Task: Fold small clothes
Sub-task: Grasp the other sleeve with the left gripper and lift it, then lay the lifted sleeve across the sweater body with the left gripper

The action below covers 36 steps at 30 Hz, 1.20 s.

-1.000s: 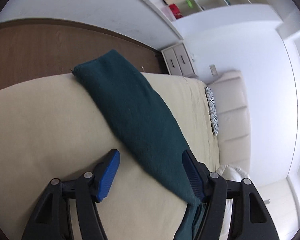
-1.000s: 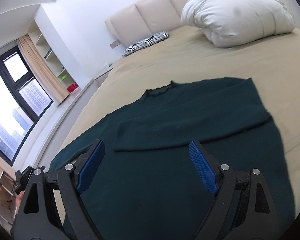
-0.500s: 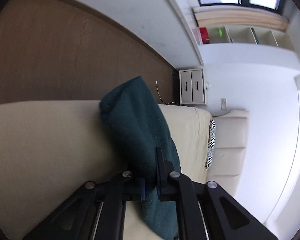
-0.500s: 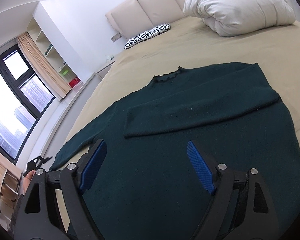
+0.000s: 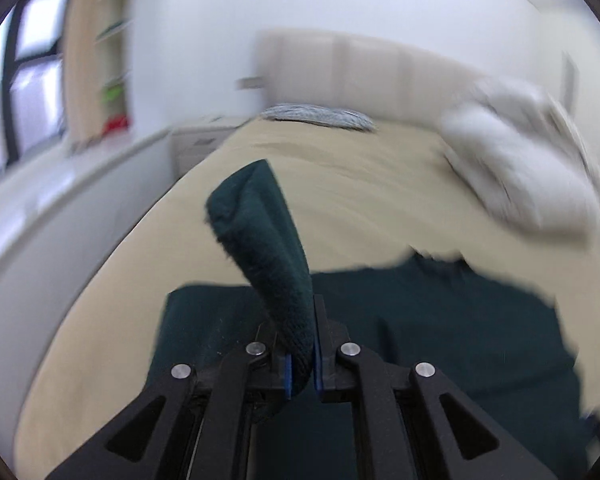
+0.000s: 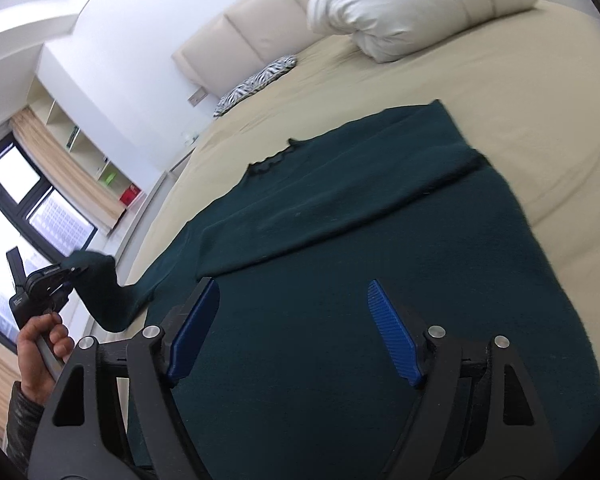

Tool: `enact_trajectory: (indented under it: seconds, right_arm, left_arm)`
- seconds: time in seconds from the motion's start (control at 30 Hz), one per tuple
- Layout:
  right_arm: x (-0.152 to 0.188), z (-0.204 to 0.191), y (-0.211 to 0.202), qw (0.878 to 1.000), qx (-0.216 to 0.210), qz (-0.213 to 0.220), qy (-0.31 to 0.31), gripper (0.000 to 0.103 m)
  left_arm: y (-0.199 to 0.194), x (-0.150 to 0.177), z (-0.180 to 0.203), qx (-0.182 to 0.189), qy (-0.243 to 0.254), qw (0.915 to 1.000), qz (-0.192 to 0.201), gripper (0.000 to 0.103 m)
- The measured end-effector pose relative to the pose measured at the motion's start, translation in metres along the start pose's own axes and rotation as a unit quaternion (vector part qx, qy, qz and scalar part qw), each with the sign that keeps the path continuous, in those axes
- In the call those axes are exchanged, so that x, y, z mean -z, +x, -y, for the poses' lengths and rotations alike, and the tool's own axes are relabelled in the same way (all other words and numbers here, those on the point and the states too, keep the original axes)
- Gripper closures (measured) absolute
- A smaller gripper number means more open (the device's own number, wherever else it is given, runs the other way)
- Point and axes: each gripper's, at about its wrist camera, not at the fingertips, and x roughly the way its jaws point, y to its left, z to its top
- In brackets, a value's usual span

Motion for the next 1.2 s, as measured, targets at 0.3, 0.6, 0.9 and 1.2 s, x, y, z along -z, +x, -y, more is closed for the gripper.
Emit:
enact_trajectory:
  seconds: [0.3, 0.6, 0.9, 1.2]
  right_arm:
    - [-0.009, 0.06, -0.002, 0.999, 0.026, -0.02, 0.043, 0.027]
    - [-0.035, 0.025, 0.07, 0.992, -0.054, -0.115, 0.026, 0.025]
    - [-0.033, -0.02, 0.168, 0.971, -0.088, -0.216, 0.059, 0.028]
    - [-0.019, -0.058, 0.171, 0.97, -0.068, -0.232, 0.012, 0.084]
  left_arm:
    - [0.036, 0.085, 0.122, -0.006, 0.146, 0.9865, -0.073, 0.042]
    - [-0.013, 0.116, 0.063, 0.04, 0.044, 0.9944, -0.087, 0.022]
    - [-0.019, 0.13, -0.011, 0.066, -0.077, 0.99, -0.098, 0.025]
    - [-0.024, 0.137, -0.027, 0.085, -0.115, 0.9857, -0.09, 0.027]
